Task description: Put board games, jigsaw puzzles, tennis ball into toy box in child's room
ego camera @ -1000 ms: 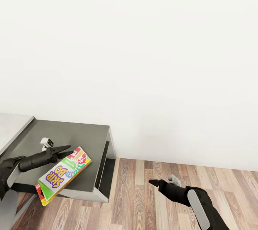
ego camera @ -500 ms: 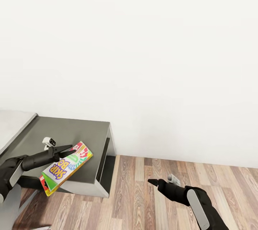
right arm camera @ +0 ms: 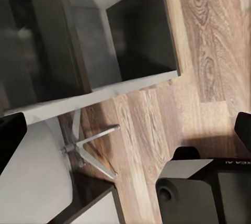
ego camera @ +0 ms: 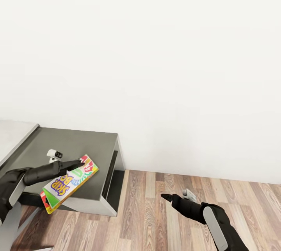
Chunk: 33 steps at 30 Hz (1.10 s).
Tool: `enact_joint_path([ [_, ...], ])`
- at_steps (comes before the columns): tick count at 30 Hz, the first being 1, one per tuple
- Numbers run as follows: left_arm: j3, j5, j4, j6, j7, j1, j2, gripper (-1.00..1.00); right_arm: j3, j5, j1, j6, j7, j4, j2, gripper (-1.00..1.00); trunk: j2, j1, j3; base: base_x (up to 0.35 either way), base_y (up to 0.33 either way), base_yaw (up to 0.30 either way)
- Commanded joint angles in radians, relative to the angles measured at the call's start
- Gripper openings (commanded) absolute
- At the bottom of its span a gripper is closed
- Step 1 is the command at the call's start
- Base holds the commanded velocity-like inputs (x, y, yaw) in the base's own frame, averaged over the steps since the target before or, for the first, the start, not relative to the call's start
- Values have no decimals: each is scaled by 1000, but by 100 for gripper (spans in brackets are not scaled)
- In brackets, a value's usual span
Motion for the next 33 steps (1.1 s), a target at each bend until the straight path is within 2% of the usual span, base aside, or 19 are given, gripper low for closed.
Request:
enact_joint_path([
  [1,-1,0,-37,16,-3,12,0,100,-1,4,-1,5,6,-1,1,100,-2,1,-2,0,-31,0],
  [3,0,-1,-196,71,0,63,-3,100,16,4,-1,2,6,1,9,100,-2,1,-2,0,-16,0],
  [5,6,-6,-352,154,26,103,-23,100,38,4,-1,2,6,2,28,100,-2,1,-2,0,-7,0],
  [6,8,-7,-387,172,37,108,-29,100,42,4,-1,2,5,2,36,100,-2,1,-2,0,-4,0],
  [8,22,-8,-494,214,77,122,-47,100,53,4,-3,2,5,3,77,100,-2,1,-2,0,-2,0],
  [10,29,-9,-532,225,95,133,-53,100,58,4,-4,2,6,3,104,100,-2,1,-2,0,-1,0],
  [12,39,-9,-539,228,118,144,-53,100,62,5,-5,2,6,-1,123,100,-2,1,-2,0,0,0],
  [13,44,-9,-538,228,121,147,-52,100,63,5,-5,2,6,-1,125,100,-2,1,-2,0,0,0],
  [18,113,-11,-538,229,133,157,-51,100,65,5,-5,1,6,-3,128,100,-2,1,-2,0,0,0],
  [25,133,-13,-538,229,135,160,-51,100,65,5,-5,-1,6,-5,127,100,-2,1,-2,0,0,0],
  [33,138,-12,-538,230,135,162,-47,100,66,5,-5,-30,12,-6,121,100,-2,1,-2,0,0,0],
])
